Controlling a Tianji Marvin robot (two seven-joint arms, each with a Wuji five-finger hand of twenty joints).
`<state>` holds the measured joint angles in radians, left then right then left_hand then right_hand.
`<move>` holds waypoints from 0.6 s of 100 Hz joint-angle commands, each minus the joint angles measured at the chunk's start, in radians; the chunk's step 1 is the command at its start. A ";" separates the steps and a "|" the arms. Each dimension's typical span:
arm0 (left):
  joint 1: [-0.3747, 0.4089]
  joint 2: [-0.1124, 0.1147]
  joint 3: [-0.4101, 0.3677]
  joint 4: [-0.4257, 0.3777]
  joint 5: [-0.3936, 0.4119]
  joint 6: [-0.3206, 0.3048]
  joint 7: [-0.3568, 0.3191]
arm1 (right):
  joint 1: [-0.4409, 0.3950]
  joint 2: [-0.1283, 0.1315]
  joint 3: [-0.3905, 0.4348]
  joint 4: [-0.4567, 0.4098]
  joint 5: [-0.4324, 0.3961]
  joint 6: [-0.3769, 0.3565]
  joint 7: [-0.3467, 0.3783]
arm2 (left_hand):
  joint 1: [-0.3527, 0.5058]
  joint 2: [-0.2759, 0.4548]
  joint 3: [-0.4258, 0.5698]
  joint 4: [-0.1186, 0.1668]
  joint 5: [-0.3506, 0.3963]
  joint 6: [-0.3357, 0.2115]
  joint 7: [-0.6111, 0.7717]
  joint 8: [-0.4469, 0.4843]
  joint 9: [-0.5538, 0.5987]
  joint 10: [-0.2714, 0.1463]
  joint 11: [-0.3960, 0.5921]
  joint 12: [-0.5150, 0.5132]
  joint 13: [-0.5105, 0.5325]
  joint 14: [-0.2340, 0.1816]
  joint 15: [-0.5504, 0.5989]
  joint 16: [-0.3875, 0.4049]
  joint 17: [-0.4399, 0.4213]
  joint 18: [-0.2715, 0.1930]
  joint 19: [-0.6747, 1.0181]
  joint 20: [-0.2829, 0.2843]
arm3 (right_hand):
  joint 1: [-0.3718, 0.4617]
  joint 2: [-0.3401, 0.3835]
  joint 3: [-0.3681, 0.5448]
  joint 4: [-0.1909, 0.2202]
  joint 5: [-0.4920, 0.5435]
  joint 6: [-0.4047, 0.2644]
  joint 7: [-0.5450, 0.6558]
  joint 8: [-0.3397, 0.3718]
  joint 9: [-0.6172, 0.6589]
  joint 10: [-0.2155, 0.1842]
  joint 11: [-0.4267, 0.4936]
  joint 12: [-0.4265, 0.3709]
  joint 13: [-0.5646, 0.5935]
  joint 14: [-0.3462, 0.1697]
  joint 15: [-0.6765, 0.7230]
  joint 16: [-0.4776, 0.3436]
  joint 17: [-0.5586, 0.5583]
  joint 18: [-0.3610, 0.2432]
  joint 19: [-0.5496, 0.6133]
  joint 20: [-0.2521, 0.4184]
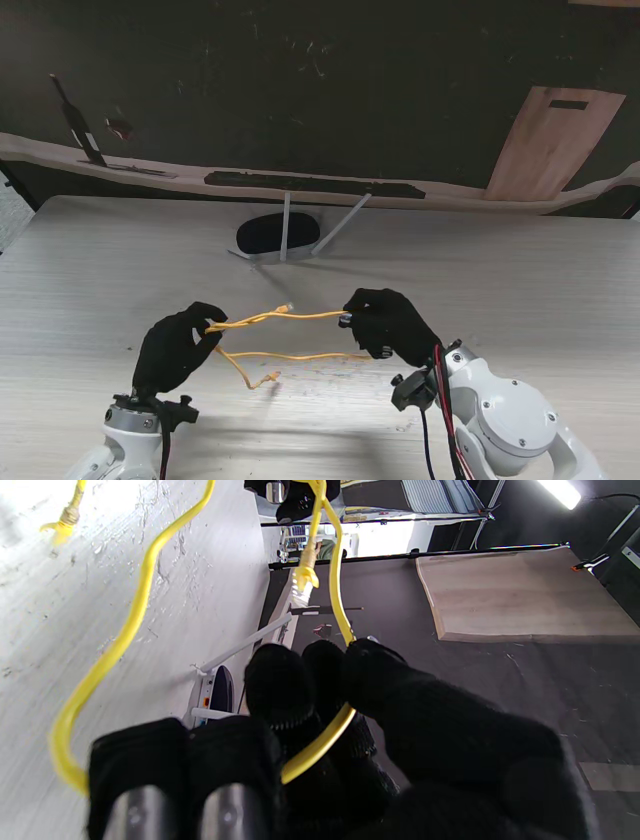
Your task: Untangle the Ethernet cable and plug it into the router
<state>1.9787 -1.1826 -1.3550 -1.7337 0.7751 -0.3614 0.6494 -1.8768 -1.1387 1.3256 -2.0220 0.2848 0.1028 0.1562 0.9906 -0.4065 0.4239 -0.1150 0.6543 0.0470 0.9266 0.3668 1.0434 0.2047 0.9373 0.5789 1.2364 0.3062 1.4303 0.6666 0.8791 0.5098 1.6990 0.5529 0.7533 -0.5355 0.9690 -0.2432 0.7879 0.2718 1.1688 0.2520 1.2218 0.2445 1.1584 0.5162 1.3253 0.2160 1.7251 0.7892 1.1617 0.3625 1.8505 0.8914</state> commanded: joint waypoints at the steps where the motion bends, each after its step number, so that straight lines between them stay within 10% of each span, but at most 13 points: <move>1: 0.002 0.003 0.004 0.006 0.039 0.059 0.030 | -0.020 -0.001 0.016 -0.010 0.004 -0.016 0.004 | 0.038 -0.003 0.090 0.031 0.018 0.030 0.014 0.002 0.004 -0.020 -0.003 -0.016 0.025 0.059 -0.020 -0.008 -0.013 0.013 0.035 0.059 | -0.007 -0.002 -0.009 0.002 0.019 -0.021 0.027 0.019 0.140 0.193 0.131 0.015 -0.019 -0.116 0.053 0.009 0.053 -0.167 0.243 0.035; 39: -0.014 0.000 0.020 0.027 0.088 0.156 0.123 | -0.064 0.002 0.057 -0.026 -0.010 -0.079 0.001 | -0.074 -0.158 0.445 0.091 0.041 0.028 0.143 0.029 0.062 -0.040 0.024 -0.020 0.030 0.067 -0.051 -0.034 0.024 0.028 0.000 0.034 | -0.011 0.000 -0.010 0.000 0.018 -0.026 0.026 0.019 0.140 0.193 0.132 0.014 -0.019 -0.118 0.051 0.010 0.052 -0.164 0.243 0.029; 60: -0.023 -0.003 0.027 0.043 0.105 0.202 0.167 | -0.089 0.005 0.082 -0.036 -0.016 -0.099 0.009 | -0.088 -0.191 0.561 0.119 0.016 0.041 0.217 0.050 0.061 -0.087 -0.026 -0.025 -0.039 0.101 -0.237 -0.109 -0.098 0.054 -0.163 0.000 | -0.011 0.002 -0.012 0.000 0.018 -0.025 0.025 0.018 0.139 0.193 0.132 0.013 -0.019 -0.118 0.050 0.010 0.052 -0.162 0.243 0.024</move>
<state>1.9561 -1.1867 -1.3130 -1.7083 0.8896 -0.1776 0.8184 -1.9517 -1.1393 1.3872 -2.0523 0.2704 0.0171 0.1614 0.7324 -0.6047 0.6091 -0.1162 0.6762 0.0968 1.1050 0.3958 1.0823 0.1560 0.9275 0.5666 1.2142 0.3426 1.2356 0.5789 0.8221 0.5347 1.5572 0.5641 0.7520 -0.5362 0.9688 -0.2447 0.7881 0.3173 1.1650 0.2500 1.2219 0.2445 1.1587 0.5162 1.3253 0.2160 1.7240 0.7897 1.1618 0.3461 1.8456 0.8915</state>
